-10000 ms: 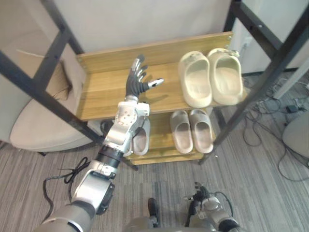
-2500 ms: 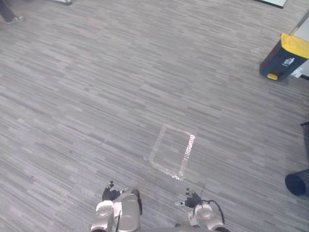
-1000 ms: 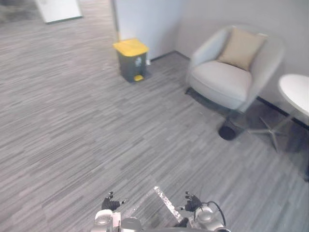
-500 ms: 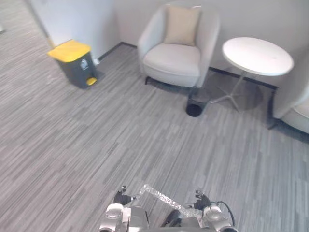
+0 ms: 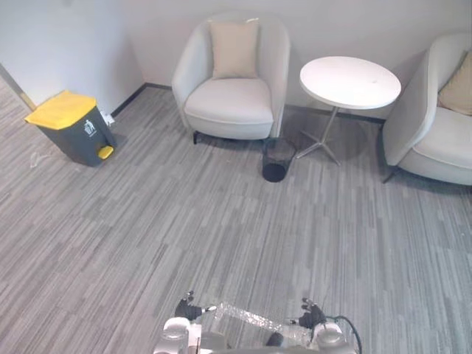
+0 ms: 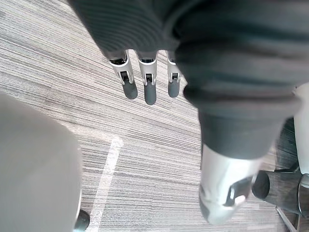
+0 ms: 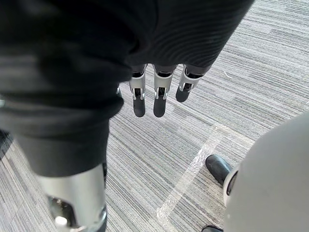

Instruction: Organize the slippers on the shoe rack

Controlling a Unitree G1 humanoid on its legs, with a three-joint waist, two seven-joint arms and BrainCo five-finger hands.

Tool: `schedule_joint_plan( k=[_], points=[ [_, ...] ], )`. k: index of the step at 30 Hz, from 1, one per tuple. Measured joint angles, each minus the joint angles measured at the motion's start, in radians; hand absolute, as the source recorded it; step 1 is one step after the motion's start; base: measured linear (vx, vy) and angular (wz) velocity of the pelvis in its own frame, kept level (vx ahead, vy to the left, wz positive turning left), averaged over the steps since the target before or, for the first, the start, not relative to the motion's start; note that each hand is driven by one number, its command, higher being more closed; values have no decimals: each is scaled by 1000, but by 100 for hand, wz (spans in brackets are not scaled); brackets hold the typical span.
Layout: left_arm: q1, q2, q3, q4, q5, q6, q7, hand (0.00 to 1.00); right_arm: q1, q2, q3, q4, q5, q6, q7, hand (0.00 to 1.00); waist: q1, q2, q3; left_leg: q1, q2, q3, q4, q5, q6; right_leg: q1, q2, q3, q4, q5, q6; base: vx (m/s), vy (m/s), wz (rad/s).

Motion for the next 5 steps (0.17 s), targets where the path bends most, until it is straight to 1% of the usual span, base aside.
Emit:
schedule_joint_plan(
  k=[5],
  points=[
    [1, 1, 15, 3, 0, 0, 0, 0, -7, 2, -18, 24, 3, 0, 2, 0, 0, -10, -2, 24, -12, 0, -26, 7, 8, 8, -10, 13, -1, 7, 10, -1, 41, -4]
  ],
)
